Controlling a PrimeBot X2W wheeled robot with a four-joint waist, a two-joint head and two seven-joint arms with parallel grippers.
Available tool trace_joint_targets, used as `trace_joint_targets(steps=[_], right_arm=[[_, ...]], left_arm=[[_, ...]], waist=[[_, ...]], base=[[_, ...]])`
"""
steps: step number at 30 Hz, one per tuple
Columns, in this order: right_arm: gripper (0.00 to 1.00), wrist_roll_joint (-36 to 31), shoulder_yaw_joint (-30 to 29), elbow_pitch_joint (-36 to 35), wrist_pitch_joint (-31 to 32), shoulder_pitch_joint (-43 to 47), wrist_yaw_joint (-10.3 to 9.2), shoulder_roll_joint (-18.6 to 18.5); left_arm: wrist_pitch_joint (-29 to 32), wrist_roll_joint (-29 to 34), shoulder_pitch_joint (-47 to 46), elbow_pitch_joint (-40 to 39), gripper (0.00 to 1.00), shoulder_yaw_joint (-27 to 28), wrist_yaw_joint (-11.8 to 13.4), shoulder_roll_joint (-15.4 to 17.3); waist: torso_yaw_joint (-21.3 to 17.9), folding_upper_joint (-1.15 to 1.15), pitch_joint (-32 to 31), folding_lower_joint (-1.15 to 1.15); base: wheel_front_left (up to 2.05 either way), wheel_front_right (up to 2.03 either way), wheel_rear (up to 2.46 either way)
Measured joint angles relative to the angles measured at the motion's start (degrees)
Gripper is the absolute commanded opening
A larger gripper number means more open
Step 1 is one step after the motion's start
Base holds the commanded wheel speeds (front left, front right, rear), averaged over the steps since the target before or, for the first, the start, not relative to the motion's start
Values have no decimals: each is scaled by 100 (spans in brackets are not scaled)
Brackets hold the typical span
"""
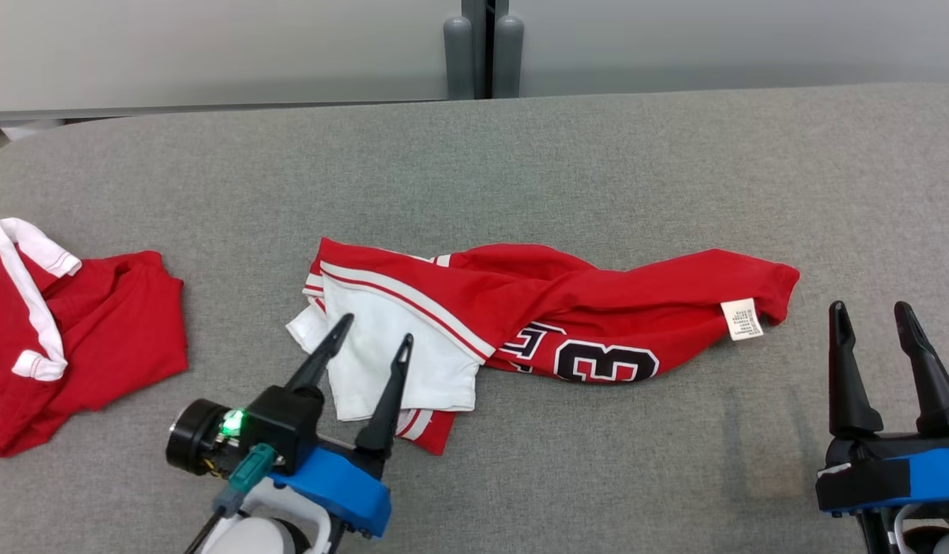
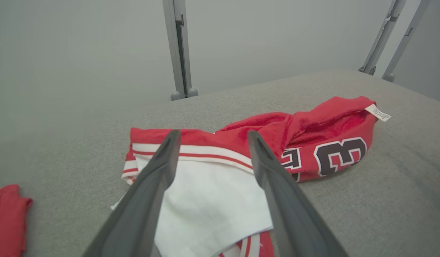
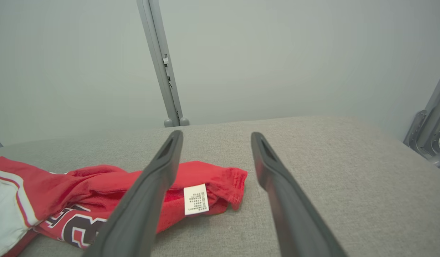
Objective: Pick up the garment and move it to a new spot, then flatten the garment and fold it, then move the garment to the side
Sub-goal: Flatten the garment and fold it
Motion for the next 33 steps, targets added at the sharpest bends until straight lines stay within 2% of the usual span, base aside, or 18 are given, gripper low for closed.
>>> trace_joint_targets(steps=[8,12,19,33], right_arm=[[100,-42,37,-158,88,52,0,-11],[100,-46,62,-212,120,114,0,-12],[100,-58,130,-258,213,146,0,-46],[100,-58,143,-316,250,180,0,-56]], left_arm=[[-508,-357,293,-383,100,910,600,134],[-712,-576,550,-346,100,1299,748,220],[-835,-704,756,-290,100,1440,755,272],[-826,-679,760,-254,100,1338,733,338]], waist=[[56,0,-176,0],[55,0,-243,0],[48,0,-292,0],[32,0,-248,0]], base=[[0,0,0],[0,0,0],[0,0,0],[0,0,0]])
